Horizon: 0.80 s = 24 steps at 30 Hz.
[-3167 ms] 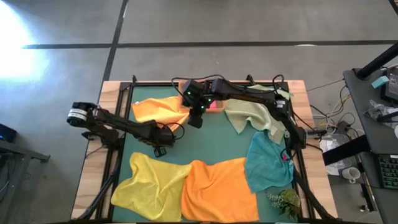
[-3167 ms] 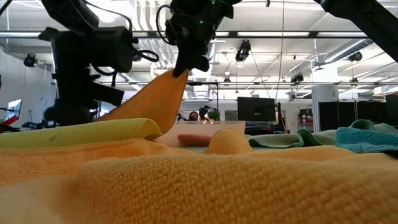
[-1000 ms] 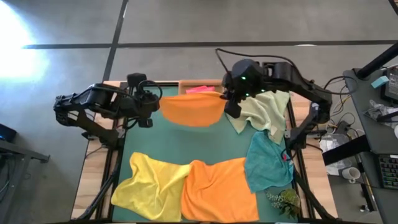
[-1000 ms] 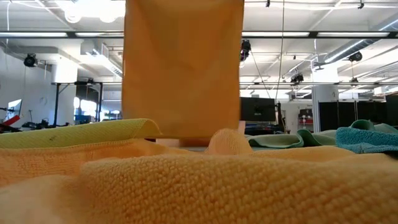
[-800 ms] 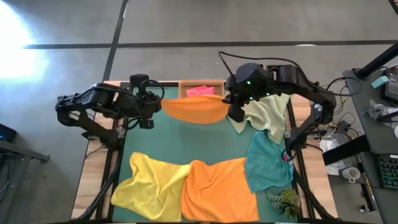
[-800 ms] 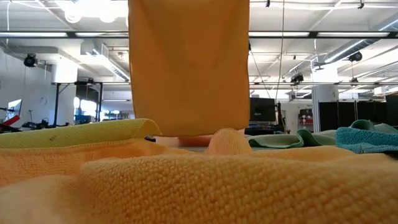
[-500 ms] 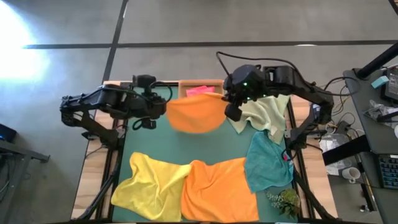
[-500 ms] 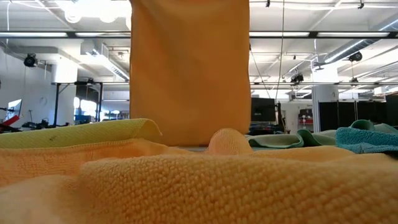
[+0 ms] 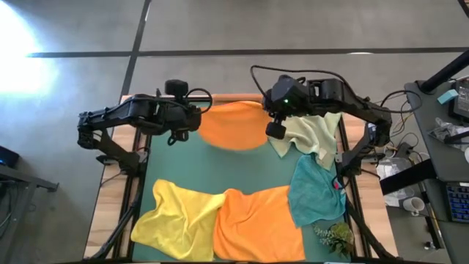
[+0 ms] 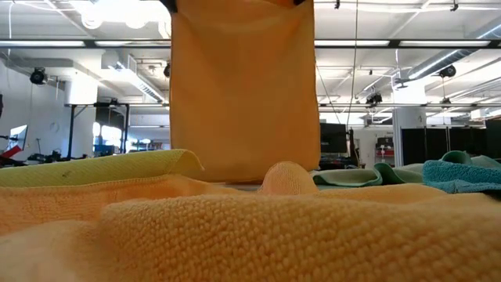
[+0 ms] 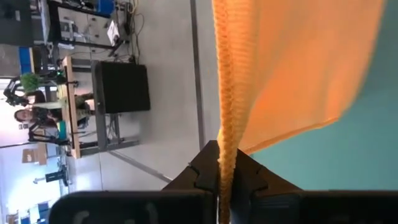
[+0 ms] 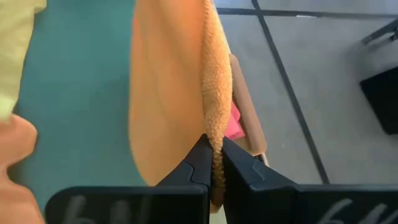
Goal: Fold microfiber towels
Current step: Fold the top orange towel
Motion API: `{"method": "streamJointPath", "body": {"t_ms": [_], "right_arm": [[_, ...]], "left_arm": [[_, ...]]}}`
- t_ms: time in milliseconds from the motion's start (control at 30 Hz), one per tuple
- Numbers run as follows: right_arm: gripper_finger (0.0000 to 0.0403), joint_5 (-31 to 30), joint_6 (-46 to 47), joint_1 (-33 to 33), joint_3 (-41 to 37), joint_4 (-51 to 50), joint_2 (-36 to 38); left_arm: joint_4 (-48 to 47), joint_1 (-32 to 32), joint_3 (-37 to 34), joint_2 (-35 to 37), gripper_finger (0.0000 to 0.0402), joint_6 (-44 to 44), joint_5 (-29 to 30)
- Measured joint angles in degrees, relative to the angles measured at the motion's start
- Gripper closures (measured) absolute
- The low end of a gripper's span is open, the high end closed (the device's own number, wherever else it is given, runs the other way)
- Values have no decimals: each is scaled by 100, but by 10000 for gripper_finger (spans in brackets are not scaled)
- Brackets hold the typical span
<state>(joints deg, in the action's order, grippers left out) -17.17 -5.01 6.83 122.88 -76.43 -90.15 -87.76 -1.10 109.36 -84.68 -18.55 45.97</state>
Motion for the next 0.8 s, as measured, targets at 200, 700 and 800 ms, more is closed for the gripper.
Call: {"method": "streamJointPath", "body": {"t_ms": [200, 700, 800], "right_arm": [[394, 95, 352, -206, -271, -16, -4], [394, 993, 2405, -1276, -1781, 9, -4], [394, 1060, 2782, -1485, -2157, 85, -4]], "left_arm": [[10, -49, -2, 13, 401, 822, -776], [212, -821, -1222, 17, 401, 3439, -3021], [401, -949, -1562, 16, 401, 3849, -3123]]}}
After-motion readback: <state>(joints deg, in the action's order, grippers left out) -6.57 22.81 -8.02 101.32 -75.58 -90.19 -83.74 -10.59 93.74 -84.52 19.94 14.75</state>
